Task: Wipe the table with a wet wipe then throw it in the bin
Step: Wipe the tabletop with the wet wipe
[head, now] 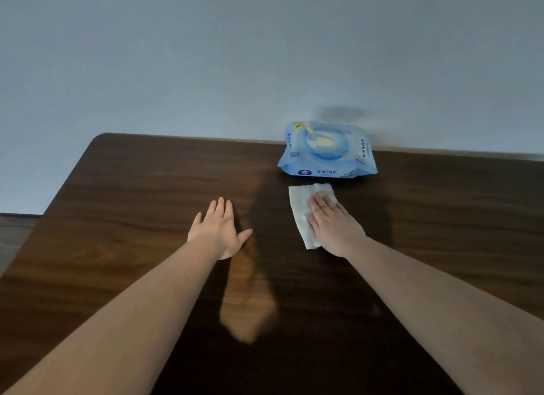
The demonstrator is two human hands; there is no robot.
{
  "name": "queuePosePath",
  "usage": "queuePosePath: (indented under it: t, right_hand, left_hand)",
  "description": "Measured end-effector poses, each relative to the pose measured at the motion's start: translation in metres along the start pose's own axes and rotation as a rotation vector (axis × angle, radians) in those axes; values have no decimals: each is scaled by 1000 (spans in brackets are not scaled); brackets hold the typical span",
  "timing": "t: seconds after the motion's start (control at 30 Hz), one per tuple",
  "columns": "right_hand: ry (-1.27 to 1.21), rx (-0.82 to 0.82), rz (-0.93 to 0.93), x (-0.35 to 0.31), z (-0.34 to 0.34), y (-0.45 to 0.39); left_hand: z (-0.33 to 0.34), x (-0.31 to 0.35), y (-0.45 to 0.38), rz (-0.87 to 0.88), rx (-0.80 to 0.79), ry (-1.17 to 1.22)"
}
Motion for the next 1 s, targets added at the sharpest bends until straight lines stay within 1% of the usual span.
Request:
queuePosePath:
  t: [0.13,0.23,0.4,0.5,0.63,0.77,0.87,1.0]
  right_hand:
    - [-8,29,-115,-47,3,-15]
    - [-12,36,-197,-95,0,-35]
    - [-1,-14,-321,-206,4,-79]
    - [7,-37,-361,-275,8,-100]
    - [17,-40,-385,-343,9,-119]
    - [43,-16,-421,-389,7,-133]
    - [44,11,-436,-406,6,-139]
    - [44,16,-432,-409,6,-141]
  left_hand:
    - [12,-52,12,-72,43,-6]
    - [22,-100,27,-164,25,4]
    - [47,-186,56,-404,-19,9]
    - [70,-220,66,-467,-55,82]
    - [82,-225,63,-423,9,177]
    - [80,-229,59,-401,77,222]
    - [81,-228,60,-397,87,232]
    - [80,-227,61,-392,97,251]
Point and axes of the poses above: each hand's wrist, its own y-axis away from the middle knuckle, its own z-axis out of the palm, x = y × z, the point moved 10 cm from there along -y, towards the middle knuckle, and after that the axes turned 2 degrees about -y, right-handed, at the moved point
